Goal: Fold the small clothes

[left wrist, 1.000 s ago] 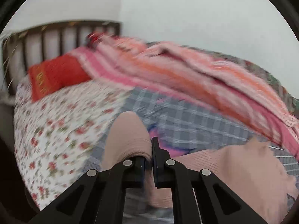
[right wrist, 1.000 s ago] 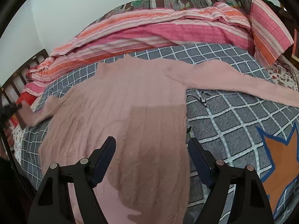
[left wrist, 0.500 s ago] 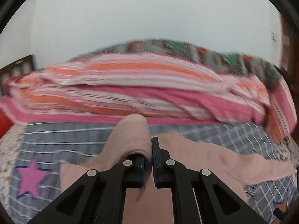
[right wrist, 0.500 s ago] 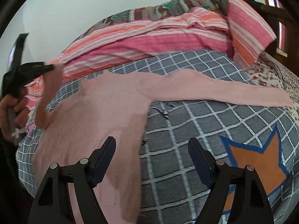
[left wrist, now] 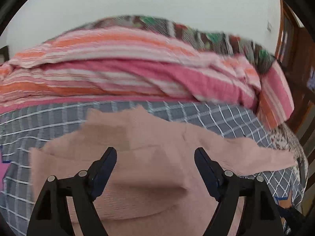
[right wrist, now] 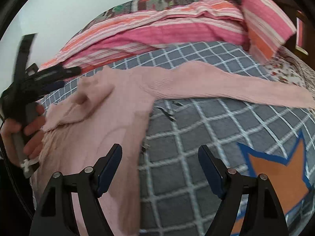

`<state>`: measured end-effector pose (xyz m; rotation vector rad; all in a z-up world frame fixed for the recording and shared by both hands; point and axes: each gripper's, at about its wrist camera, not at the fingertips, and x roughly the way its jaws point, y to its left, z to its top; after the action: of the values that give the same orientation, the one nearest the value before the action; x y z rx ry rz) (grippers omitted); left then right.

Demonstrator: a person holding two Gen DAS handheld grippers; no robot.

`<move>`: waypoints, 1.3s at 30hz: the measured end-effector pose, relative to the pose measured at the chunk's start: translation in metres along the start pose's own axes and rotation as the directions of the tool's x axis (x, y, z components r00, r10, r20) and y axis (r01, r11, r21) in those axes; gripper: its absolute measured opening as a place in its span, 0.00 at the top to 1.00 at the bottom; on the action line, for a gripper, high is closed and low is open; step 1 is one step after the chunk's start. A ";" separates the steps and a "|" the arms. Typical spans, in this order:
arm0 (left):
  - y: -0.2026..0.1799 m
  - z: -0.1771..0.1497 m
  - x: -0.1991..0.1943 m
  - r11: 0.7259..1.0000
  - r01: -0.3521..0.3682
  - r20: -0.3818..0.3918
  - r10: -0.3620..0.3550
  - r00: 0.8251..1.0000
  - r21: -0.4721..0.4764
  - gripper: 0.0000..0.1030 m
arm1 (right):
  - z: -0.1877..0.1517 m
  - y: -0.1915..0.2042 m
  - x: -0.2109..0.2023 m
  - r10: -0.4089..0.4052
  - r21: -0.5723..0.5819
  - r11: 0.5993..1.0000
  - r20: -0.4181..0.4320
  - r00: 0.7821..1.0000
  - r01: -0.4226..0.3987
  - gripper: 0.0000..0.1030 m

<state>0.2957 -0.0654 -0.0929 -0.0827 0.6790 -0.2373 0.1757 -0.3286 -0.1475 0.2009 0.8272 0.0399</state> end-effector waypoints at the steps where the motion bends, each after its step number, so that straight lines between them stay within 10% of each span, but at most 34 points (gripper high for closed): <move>1: 0.013 0.000 -0.007 1.000 -0.025 0.007 0.025 1.000 -0.008 0.22 | 0.003 0.005 0.003 0.011 -0.006 1.000 0.002 1.000 -0.011 0.23; 8: 0.136 -0.032 -0.032 0.964 -0.210 -0.043 0.205 0.978 -0.162 0.24 | 0.025 0.041 0.023 0.066 -0.070 0.995 0.008 0.998 -0.065 0.26; 17: 0.194 -0.062 0.004 0.949 -0.044 -0.146 -0.003 0.989 -0.314 0.42 | 0.048 0.097 0.066 0.046 -0.186 0.981 -0.052 0.998 -0.055 0.42; 19: 0.185 -0.063 0.018 0.965 -0.042 -0.169 -0.002 0.986 -0.258 0.86 | 0.050 0.107 0.076 0.032 -0.210 0.977 -0.064 0.997 -0.045 0.42; 29: 0.188 -0.076 0.016 0.969 -0.074 -0.090 0.054 0.994 -0.236 0.81 | 0.058 0.138 0.126 0.010 -0.238 0.970 -0.128 0.992 -0.040 0.42; 33: 0.190 -0.077 0.020 0.966 -0.061 -0.087 0.040 0.995 -0.250 0.80 | 0.075 0.138 0.133 -0.008 -0.228 0.973 -0.134 0.991 -0.023 0.63; 39: 0.196 -0.080 0.016 0.965 -0.049 -0.087 0.028 0.996 -0.258 0.80 | 0.090 0.099 0.111 -0.009 -0.226 0.974 -0.100 0.995 -0.014 0.64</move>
<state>0.2950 0.1212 -0.1947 -0.3127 0.7916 -0.1131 0.3211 -0.2335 -0.1498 -0.0158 0.9152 0.1474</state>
